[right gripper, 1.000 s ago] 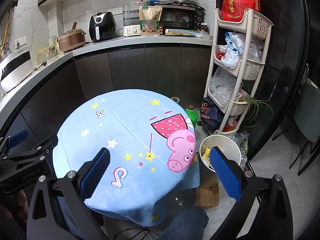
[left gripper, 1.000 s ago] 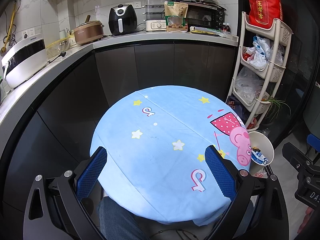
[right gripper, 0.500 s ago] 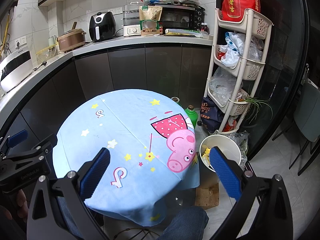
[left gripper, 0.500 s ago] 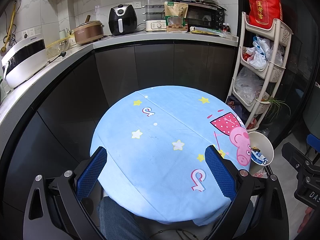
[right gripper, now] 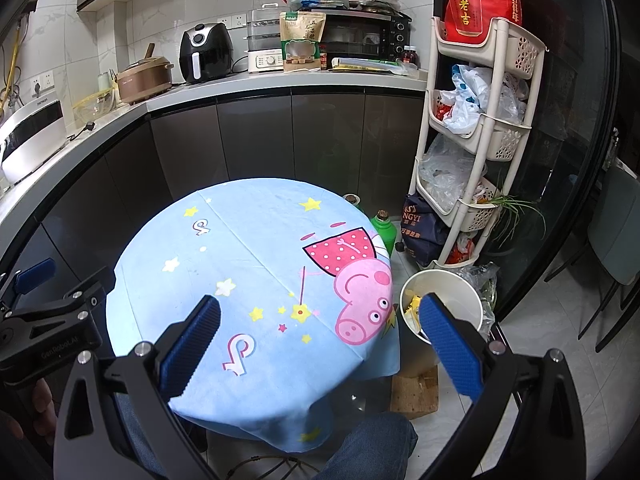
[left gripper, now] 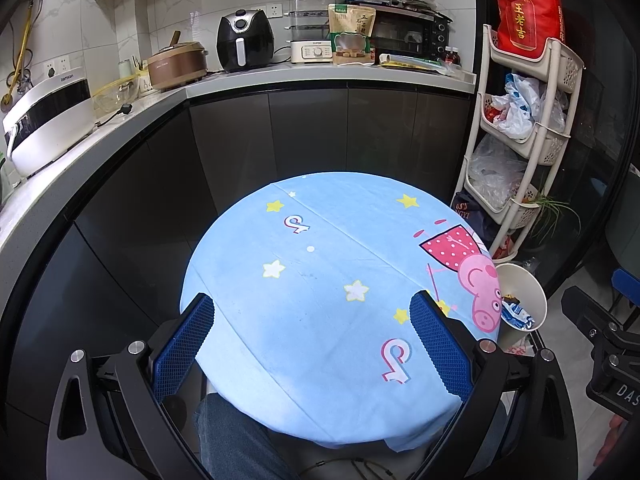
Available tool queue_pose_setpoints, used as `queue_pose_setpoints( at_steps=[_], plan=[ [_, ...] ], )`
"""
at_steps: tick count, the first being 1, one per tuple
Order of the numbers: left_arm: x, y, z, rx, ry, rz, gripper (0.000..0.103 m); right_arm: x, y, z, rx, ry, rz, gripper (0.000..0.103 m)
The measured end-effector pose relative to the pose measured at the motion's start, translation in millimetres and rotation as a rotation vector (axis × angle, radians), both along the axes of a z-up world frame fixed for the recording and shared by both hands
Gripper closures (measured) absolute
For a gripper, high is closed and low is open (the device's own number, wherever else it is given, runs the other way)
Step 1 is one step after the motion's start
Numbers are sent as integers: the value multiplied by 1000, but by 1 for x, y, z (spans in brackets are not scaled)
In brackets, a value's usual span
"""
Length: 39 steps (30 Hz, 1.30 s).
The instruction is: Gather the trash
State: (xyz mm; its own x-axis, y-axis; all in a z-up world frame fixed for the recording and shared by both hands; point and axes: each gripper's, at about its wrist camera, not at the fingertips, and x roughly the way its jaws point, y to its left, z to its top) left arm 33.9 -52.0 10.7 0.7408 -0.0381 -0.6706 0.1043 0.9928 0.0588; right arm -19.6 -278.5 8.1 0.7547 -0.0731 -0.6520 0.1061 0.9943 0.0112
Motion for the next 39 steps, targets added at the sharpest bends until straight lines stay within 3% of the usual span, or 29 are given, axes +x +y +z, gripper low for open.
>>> queue_pose_setpoints(
  at_steps=[39],
  plan=[
    [-2,-4,1,2,-1,-3,8,1,2,0,1,2,-1,3]
  ],
)
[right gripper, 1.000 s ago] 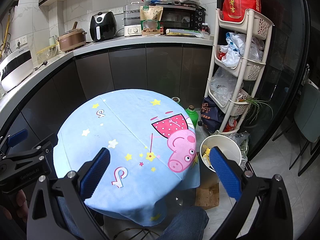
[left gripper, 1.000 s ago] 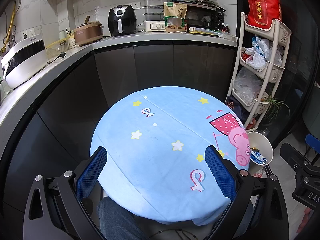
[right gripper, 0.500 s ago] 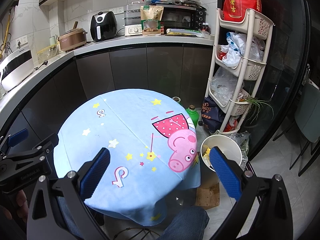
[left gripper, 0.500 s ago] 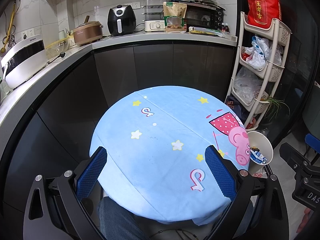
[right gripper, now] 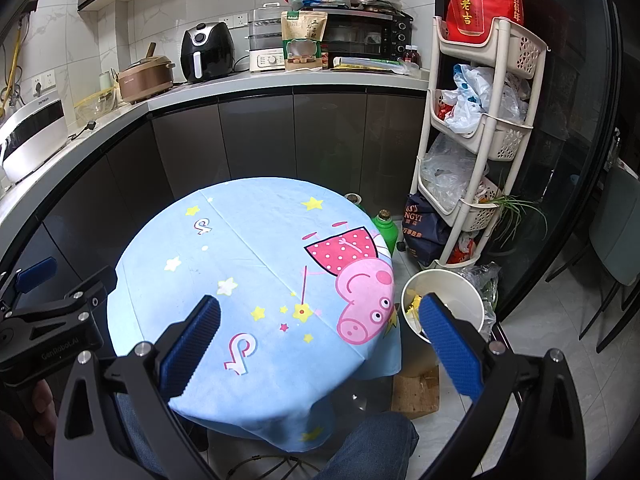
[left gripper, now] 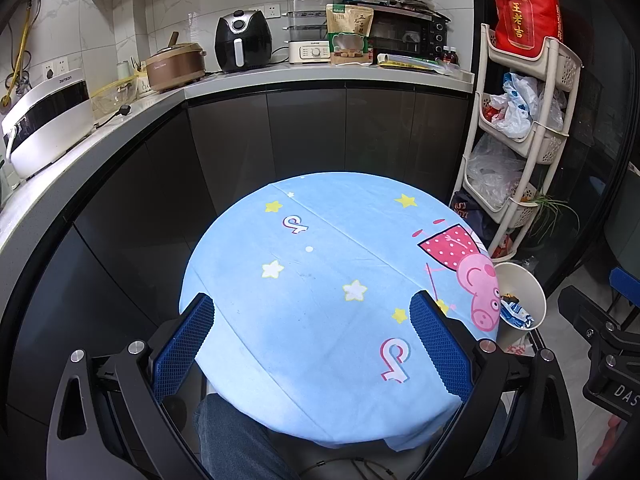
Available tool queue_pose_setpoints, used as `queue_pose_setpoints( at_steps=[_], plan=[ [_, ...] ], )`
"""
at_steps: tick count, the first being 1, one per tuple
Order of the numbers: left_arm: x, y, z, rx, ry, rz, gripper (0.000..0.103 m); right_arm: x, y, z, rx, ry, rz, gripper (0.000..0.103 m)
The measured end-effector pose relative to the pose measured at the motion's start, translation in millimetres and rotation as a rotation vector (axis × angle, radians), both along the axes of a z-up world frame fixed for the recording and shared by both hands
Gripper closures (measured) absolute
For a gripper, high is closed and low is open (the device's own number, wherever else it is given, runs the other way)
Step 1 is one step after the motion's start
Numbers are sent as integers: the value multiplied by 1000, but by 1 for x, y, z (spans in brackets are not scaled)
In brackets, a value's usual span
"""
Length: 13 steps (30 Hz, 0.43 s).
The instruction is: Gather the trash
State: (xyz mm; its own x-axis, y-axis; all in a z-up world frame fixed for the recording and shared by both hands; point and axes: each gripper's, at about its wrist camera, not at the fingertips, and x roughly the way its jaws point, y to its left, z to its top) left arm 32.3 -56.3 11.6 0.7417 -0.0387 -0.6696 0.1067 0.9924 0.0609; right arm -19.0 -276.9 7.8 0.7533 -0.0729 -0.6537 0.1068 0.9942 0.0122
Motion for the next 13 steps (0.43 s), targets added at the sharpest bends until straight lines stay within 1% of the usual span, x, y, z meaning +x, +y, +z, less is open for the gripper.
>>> queue_pose_setpoints(
  at_steps=[13],
  plan=[
    [0,-4,-1,-1,3,-8,8,0,0,0,-1,-1,0,3]
  ],
)
